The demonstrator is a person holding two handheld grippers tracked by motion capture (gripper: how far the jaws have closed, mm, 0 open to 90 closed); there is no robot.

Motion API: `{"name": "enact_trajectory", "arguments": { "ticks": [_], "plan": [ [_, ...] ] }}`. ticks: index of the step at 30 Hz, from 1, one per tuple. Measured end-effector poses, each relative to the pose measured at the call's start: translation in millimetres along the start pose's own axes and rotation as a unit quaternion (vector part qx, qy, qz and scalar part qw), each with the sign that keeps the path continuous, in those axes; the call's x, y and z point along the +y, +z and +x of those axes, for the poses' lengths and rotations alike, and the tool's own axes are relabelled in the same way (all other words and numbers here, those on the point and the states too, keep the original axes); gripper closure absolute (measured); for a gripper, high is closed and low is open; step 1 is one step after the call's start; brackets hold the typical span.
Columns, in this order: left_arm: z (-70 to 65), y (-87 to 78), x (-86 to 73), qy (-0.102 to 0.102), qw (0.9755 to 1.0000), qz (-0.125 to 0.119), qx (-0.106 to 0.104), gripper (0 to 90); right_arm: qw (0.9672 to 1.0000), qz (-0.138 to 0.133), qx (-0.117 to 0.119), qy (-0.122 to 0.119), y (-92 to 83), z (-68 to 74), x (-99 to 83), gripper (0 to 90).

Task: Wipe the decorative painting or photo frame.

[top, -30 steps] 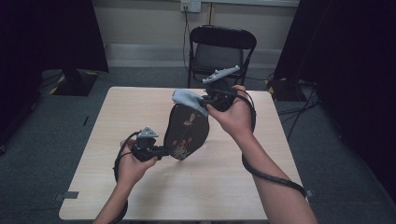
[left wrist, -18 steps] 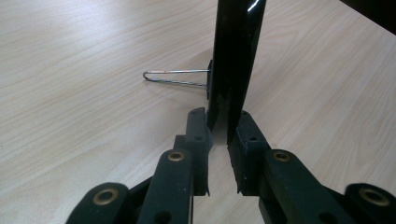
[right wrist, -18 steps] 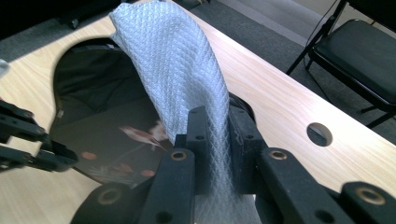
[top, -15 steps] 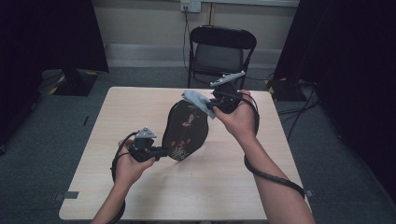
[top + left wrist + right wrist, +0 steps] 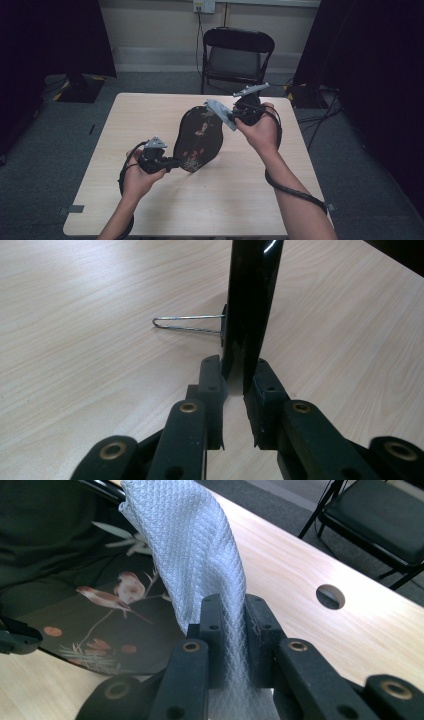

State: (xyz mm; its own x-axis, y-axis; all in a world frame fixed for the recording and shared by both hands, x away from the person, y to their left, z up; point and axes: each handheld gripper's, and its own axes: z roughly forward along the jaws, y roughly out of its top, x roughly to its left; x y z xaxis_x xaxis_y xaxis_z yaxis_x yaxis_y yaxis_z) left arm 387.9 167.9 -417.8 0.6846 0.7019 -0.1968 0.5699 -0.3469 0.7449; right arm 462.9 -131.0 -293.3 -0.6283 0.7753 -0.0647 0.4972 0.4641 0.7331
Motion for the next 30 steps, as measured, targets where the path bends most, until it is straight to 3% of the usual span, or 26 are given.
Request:
{"name": "enact_trajectory", "arguments": {
  "ticks": [9,19,30],
  "plan": [
    [-0.7,0.0,0.5,0.002,1.0000,0.000,-0.001,78.7,0.9998,0.016,-0.011,0.006,6.4,-7.3,-11.1,80.5],
    [-0.5,0.1,0.4,0.001,1.0000,-0.001,0.000,78.7,0.9996,0.023,-0.017,-0.001,10.7,-5.6,-17.0,80.5],
    [-0.3,0.2,0.2,-0.002,1.0000,-0.001,0.000,78.6,0.9986,0.045,-0.022,0.015,23.1,-11.3,-36.7,80.5]
  ]
}}
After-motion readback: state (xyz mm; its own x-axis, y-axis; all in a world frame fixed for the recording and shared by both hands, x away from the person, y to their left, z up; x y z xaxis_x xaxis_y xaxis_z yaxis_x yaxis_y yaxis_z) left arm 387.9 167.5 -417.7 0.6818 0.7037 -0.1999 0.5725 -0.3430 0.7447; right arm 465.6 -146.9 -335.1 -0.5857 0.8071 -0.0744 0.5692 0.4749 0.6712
